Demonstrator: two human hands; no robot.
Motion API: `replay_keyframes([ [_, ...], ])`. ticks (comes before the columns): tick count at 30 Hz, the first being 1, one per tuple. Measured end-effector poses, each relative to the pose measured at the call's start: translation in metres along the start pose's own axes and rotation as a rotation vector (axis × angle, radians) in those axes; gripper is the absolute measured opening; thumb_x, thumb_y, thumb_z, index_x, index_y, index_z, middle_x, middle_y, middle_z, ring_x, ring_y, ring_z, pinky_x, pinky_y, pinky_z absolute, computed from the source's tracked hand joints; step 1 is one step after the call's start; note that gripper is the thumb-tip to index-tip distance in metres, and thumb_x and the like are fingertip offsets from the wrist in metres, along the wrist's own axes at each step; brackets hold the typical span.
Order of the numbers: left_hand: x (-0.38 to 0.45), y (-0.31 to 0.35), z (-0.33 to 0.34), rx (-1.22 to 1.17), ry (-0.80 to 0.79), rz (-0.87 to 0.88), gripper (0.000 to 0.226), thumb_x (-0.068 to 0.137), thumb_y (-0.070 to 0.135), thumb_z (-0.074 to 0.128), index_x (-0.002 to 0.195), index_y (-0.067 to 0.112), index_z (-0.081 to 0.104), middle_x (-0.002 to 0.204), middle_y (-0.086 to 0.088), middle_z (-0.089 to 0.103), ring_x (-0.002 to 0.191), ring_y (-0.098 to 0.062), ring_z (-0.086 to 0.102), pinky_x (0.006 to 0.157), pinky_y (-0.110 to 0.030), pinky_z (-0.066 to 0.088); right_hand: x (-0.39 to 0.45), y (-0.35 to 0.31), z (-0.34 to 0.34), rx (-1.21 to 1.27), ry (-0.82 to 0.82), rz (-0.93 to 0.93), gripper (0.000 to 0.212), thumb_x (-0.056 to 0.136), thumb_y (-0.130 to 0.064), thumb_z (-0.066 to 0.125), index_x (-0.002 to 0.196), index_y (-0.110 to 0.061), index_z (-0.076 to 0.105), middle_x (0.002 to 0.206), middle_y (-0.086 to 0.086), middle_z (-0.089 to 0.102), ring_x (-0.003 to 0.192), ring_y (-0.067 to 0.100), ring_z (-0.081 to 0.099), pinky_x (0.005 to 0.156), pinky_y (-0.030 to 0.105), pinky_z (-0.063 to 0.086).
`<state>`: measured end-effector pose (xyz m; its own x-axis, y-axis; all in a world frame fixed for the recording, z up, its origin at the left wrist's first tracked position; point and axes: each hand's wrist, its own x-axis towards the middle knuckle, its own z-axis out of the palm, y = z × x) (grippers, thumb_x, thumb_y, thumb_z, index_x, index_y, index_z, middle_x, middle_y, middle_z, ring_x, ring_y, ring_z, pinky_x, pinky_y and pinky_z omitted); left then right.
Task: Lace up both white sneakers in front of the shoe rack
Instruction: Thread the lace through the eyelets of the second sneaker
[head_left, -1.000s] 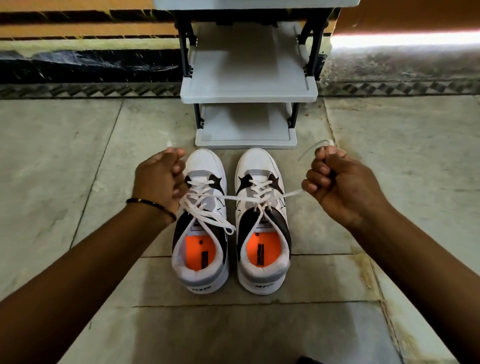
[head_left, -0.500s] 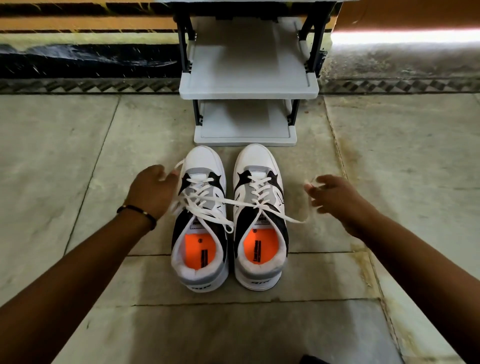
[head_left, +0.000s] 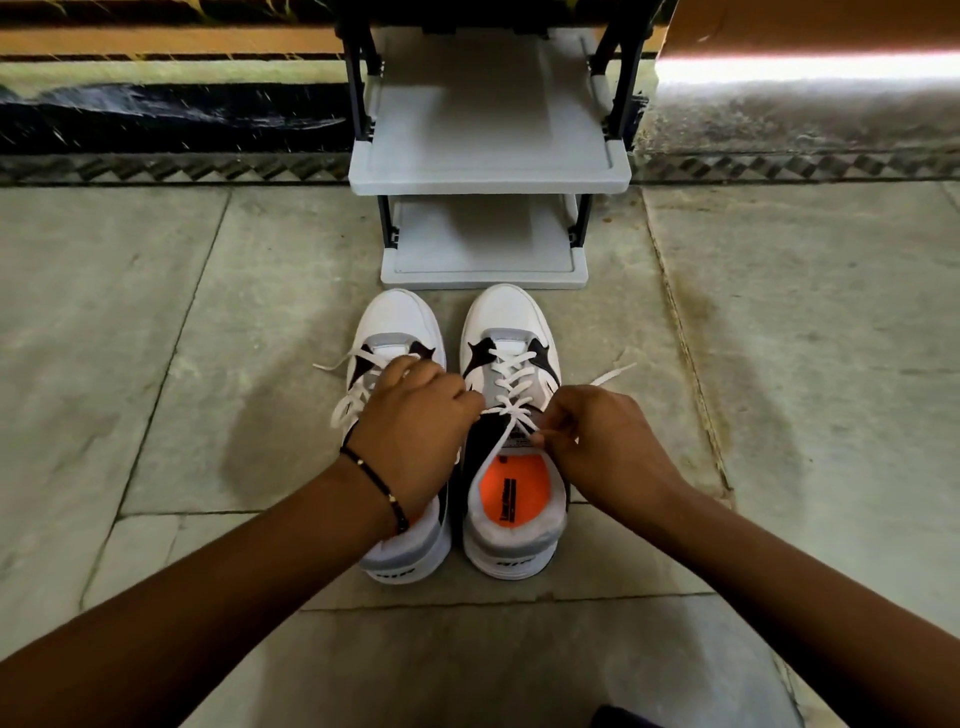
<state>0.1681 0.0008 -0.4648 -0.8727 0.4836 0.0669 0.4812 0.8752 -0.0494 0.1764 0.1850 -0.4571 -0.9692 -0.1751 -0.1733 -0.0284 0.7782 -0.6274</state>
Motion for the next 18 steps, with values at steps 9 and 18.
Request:
replay_keyframes([
  [9,-0.001,-0.015,-0.01,0.008,0.01,-0.002,0.026,0.061,0.006,0.047,0.065,0.024,0.066,0.06,0.003,0.068,0.068,-0.022,0.068,0.095,-0.038,0.024,0.016,0.024,-0.02,-0.424,-0.056,-0.381,0.026,0.078,0.007,0.053,0.092,-0.014,0.06,0.084,0.007,0.065,0.073,0.029,0.063,0.051,0.031,0.043],
  [18,-0.006,-0.017,-0.002,-0.076,-0.017,0.004,0.042,0.065,0.012,0.023,0.067,0.026,0.063,0.061,0.005,0.066,0.062,-0.02,0.066,0.094,-0.044,0.045,0.014,0.033,-0.011,-0.4,-0.087,-0.355,0.033,0.074,0.009,0.048,0.094,-0.013,0.062,0.091,0.006,0.067,0.084,0.029,0.064,0.057,0.032,0.044],
])
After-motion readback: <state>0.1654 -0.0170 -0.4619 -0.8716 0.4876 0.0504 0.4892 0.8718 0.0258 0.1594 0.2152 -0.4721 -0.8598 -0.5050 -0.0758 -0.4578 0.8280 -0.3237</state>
